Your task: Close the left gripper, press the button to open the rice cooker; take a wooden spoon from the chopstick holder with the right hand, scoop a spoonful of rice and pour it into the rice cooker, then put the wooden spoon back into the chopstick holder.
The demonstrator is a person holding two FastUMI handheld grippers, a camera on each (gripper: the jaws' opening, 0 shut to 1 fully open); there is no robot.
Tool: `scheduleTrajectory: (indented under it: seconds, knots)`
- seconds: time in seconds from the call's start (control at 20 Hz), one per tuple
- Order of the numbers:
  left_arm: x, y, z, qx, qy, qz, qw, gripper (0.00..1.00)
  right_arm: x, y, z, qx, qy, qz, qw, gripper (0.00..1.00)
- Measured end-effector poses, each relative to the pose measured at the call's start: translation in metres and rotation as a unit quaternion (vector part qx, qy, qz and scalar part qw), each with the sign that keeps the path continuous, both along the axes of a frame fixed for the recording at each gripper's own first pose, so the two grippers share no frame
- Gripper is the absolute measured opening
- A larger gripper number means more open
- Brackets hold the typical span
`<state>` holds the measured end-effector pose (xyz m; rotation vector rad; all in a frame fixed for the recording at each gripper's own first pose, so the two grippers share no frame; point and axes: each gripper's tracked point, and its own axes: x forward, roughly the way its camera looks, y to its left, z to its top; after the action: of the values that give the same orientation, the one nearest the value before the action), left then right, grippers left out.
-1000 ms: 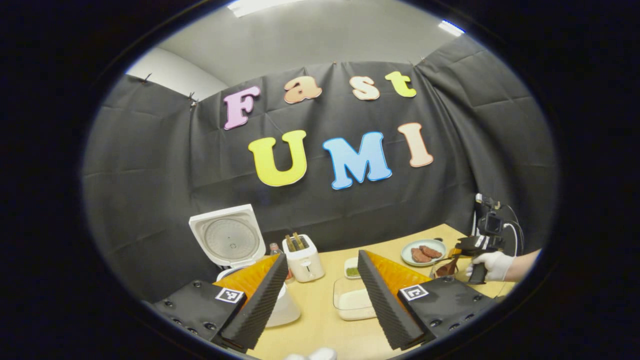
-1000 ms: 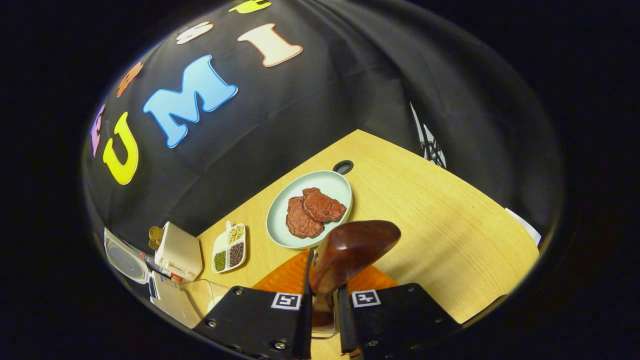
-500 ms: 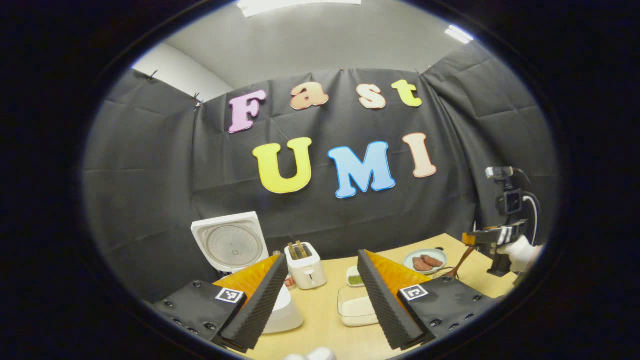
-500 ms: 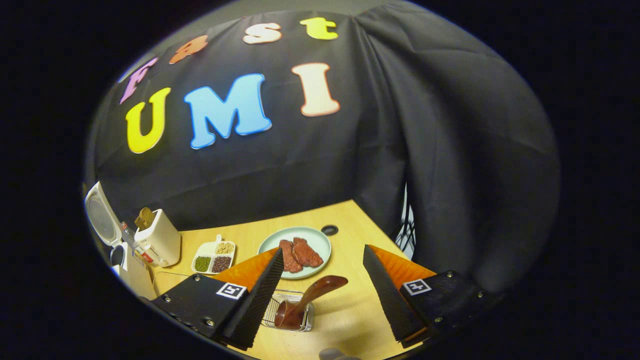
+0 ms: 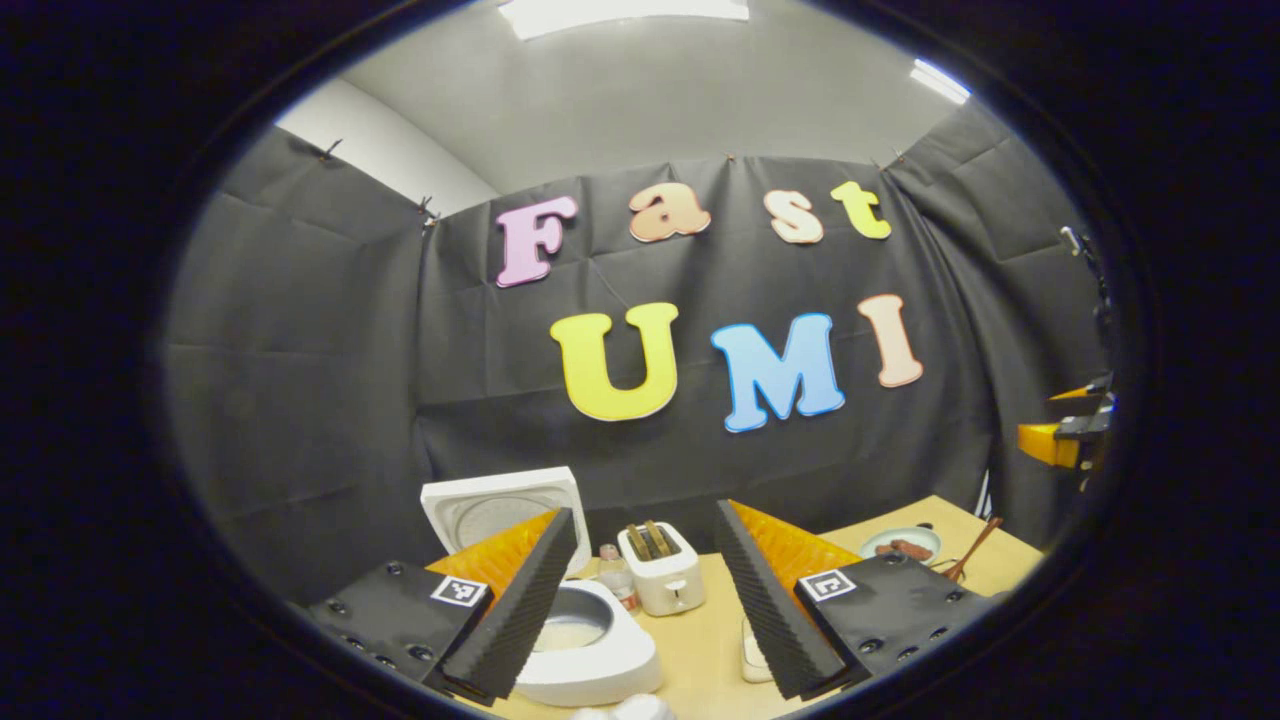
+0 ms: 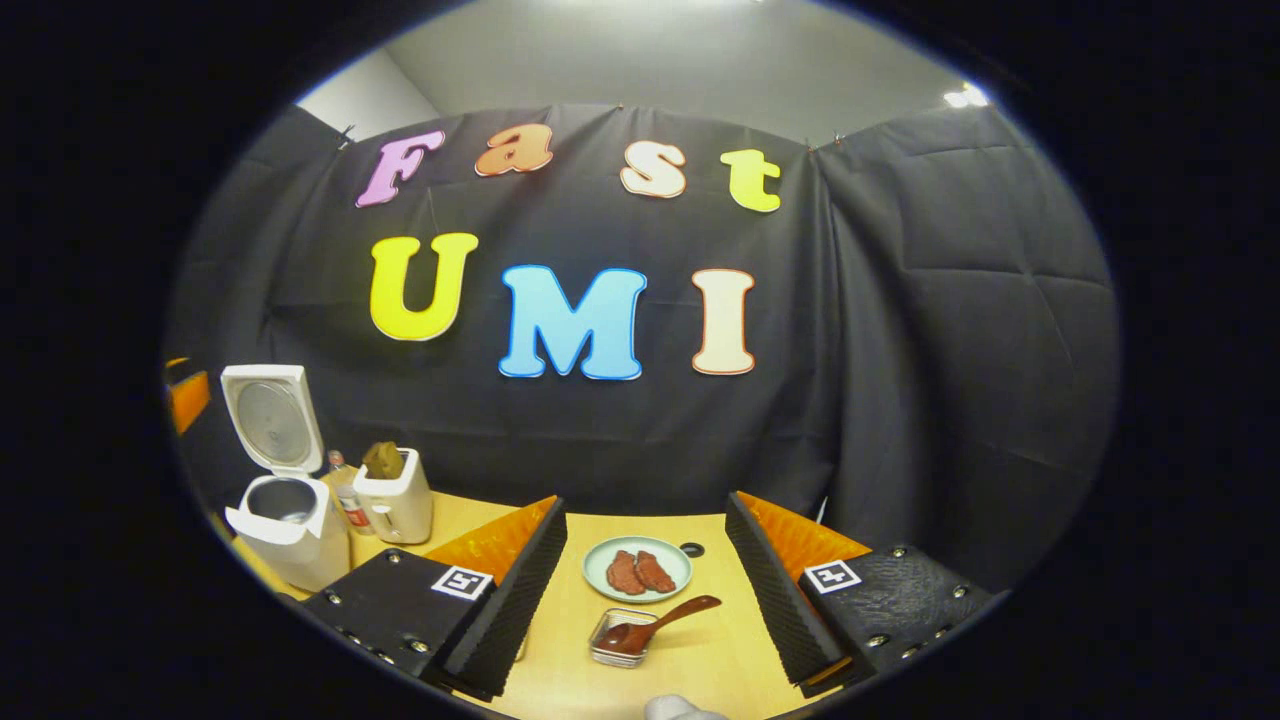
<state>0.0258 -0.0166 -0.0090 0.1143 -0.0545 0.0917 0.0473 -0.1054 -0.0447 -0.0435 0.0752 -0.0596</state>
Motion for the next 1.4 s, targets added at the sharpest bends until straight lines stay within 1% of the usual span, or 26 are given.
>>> scheduleTrajectory:
  seconds: [0.1, 0.2, 0.25, 0.35, 0.5, 0.55, 0.65, 0.75, 0.8, 0.9, 0.95, 1.0, 1.1, 1.2, 1.3, 1.35, 1.4]
  knots:
    - [0.021, 0.03, 0.015, -0.001, -0.008, 0.017, 1.0, 0.97, -0.01, 0.017, 0.0, 0.004, 0.002, 0.013, 1.0, 0.98]
    - [0.045, 0.064, 0.038, 0.007, -0.025, 0.043, 0.999, 0.96, -0.018, 0.037, -0.003, -0.002, 0.005, 0.033, 0.999, 0.97]
    - [0.056, 0.077, 0.05, 0.012, -0.035, 0.052, 0.998, 0.95, -0.021, 0.043, -0.006, -0.007, 0.009, 0.035, 0.999, 0.98]
    - [0.082, 0.103, 0.071, 0.016, -0.049, 0.068, 0.996, 0.96, -0.026, 0.057, -0.013, -0.005, 0.019, 0.046, 0.999, 0.98]
    - [0.125, 0.135, 0.091, 0.012, -0.058, 0.081, 0.995, 0.99, -0.027, 0.067, -0.03, 0.011, 0.049, 0.051, 0.997, 0.98]
    - [0.139, 0.144, 0.093, 0.009, -0.056, 0.081, 0.995, 0.95, -0.026, 0.067, -0.034, 0.013, 0.057, 0.049, 0.997, 0.98]
    - [0.17, 0.162, 0.089, -0.004, -0.047, 0.087, 0.995, 0.99, -0.024, 0.07, -0.039, 0.014, 0.067, 0.049, 0.996, 0.98]
    - [0.201, 0.186, 0.079, -0.023, -0.029, 0.099, 0.994, 0.95, -0.023, 0.073, -0.044, 0.012, 0.076, 0.048, 0.996, 0.98]
    - [0.216, 0.197, 0.071, -0.037, -0.021, 0.102, 0.994, 0.99, -0.022, 0.074, -0.047, 0.012, 0.081, 0.049, 0.995, 0.98]
    - [0.248, 0.225, 0.046, -0.058, 0.012, 0.13, 0.99, 0.99, -0.022, 0.077, -0.052, 0.015, 0.091, 0.05, 0.994, 0.98]
    - [0.263, 0.24, 0.032, -0.063, 0.027, 0.142, 0.988, 0.95, -0.021, 0.079, -0.056, 0.016, 0.098, 0.052, 0.994, 0.98]
    - [0.273, 0.25, 0.015, -0.069, 0.05, 0.157, 0.984, 0.96, -0.021, 0.079, -0.059, 0.018, 0.104, 0.053, 0.993, 0.98]
    - [0.288, 0.267, -0.02, -0.077, 0.086, 0.174, 0.978, 0.99, -0.021, 0.079, -0.063, 0.019, 0.11, 0.051, 0.992, 0.98]
    - [0.301, 0.273, -0.051, -0.088, 0.122, 0.173, 0.973, 0.97, -0.02, 0.079, -0.068, 0.026, 0.118, 0.051, 0.991, 0.98]
    - [0.306, 0.279, -0.081, -0.094, 0.169, 0.181, 0.964, 0.97, -0.022, 0.08, -0.071, 0.034, 0.127, 0.053, 0.99, 0.98]
    - [0.306, 0.279, -0.082, -0.099, 0.168, 0.183, 0.964, 0.98, -0.025, 0.082, -0.072, 0.035, 0.129, 0.057, 0.989, 0.98]
    - [0.309, 0.279, -0.082, -0.098, 0.162, 0.179, 0.965, 1.0, -0.025, 0.083, -0.07, 0.03, 0.125, 0.058, 0.99, 0.98]
